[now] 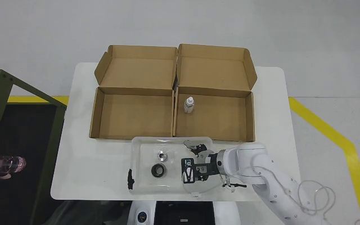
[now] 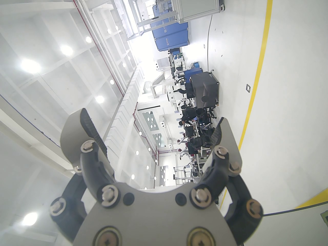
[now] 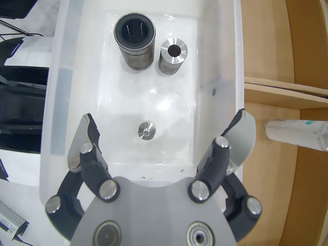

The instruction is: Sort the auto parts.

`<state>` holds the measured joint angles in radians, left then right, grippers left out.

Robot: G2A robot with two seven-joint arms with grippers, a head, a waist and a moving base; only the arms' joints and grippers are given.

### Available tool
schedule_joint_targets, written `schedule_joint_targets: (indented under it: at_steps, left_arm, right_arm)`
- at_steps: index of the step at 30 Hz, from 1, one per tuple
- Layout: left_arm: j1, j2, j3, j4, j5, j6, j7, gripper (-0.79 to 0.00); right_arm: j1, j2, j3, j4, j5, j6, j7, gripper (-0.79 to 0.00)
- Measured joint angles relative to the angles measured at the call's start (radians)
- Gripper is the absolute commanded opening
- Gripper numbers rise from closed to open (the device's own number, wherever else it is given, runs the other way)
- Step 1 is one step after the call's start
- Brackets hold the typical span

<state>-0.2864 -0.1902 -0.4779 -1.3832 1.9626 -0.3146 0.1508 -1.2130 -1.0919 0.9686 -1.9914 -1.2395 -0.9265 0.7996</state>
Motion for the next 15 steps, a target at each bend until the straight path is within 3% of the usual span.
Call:
schedule_joint_targets:
  at_steps: [8,15]
  left_arm:
    - [0.0,0.0,0.0,0.0,0.0,0.0,0.0,0.0]
    - [0.0,0.0,0.0,0.0,0.0,0.0,0.0,0.0]
  right_arm:
    - [0.023,0.001,-0.038,0.029,-0.013,0.018,0.044,-0.006]
    - [0.05,-0.003,-0.084,0.046,-0.023,0.045,0.101,-0.191]
